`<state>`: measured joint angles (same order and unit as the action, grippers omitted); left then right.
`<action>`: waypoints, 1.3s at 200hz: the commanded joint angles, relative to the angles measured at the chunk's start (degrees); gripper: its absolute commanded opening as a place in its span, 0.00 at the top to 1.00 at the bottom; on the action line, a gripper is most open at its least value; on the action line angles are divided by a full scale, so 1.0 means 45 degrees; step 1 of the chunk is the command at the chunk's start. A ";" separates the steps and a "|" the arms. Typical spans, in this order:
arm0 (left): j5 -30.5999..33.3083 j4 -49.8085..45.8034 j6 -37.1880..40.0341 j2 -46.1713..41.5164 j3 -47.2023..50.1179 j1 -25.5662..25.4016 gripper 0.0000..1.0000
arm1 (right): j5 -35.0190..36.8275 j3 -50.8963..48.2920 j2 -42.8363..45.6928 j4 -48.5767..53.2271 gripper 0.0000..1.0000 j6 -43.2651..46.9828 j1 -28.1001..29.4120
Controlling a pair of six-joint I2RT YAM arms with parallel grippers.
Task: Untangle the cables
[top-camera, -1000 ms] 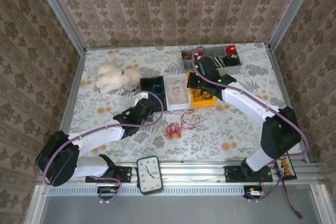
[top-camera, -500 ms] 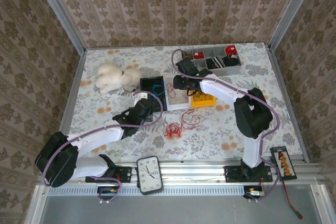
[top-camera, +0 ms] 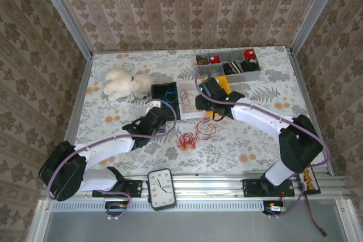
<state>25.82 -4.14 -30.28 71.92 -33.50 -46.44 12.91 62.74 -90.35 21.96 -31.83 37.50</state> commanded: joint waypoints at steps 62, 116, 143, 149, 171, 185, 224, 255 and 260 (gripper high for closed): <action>-0.0009 0.0083 0.0633 0.0768 -0.0720 -0.0404 1.00 | -0.1628 -0.1218 -0.1375 -0.0543 0.44 -0.0786 0.1323; 0.0121 0.0078 0.0809 0.0697 -0.0740 -0.0588 1.00 | -0.1113 -0.0256 -0.2599 -0.0110 0.58 -0.0699 0.1258; 0.0138 0.0032 0.0993 0.0717 -0.0807 -0.0694 1.00 | -0.1146 -0.0003 -0.3129 -0.0054 0.65 -0.0816 0.1210; 0.0150 0.0022 0.1006 0.0716 -0.0818 -0.0711 1.00 | -0.1160 0.0074 -0.3228 -0.0010 0.66 -0.0816 0.1209; 0.0142 0.0002 0.1037 0.0755 -0.0838 -0.0724 1.00 | -0.1187 0.0198 -0.3469 0.0121 0.69 -0.0767 0.1201; 0.0112 0.0002 0.1026 0.0775 -0.0856 -0.0731 1.00 | -0.1207 0.0257 -0.3589 0.0208 0.69 -0.0758 0.1211; 0.0062 -0.0035 0.1046 0.0988 -0.0991 -0.0724 1.00 | -0.1097 0.0291 -0.3679 0.0506 0.79 -0.0699 0.1214; 0.0044 -0.0095 0.1068 0.1118 -0.1091 -0.0735 1.00 | -0.0796 -0.0048 -0.3349 0.0648 0.90 -0.0641 0.1188; 0.0043 -0.0105 0.1067 0.1146 -0.1092 -0.0755 1.00 | -0.0734 -0.0171 -0.3225 0.0648 0.91 -0.0648 0.1174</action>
<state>25.52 -3.88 -26.74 76.58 -36.64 -49.47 7.94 63.07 -105.67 22.13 -34.76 42.98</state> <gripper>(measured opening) 0.048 0.111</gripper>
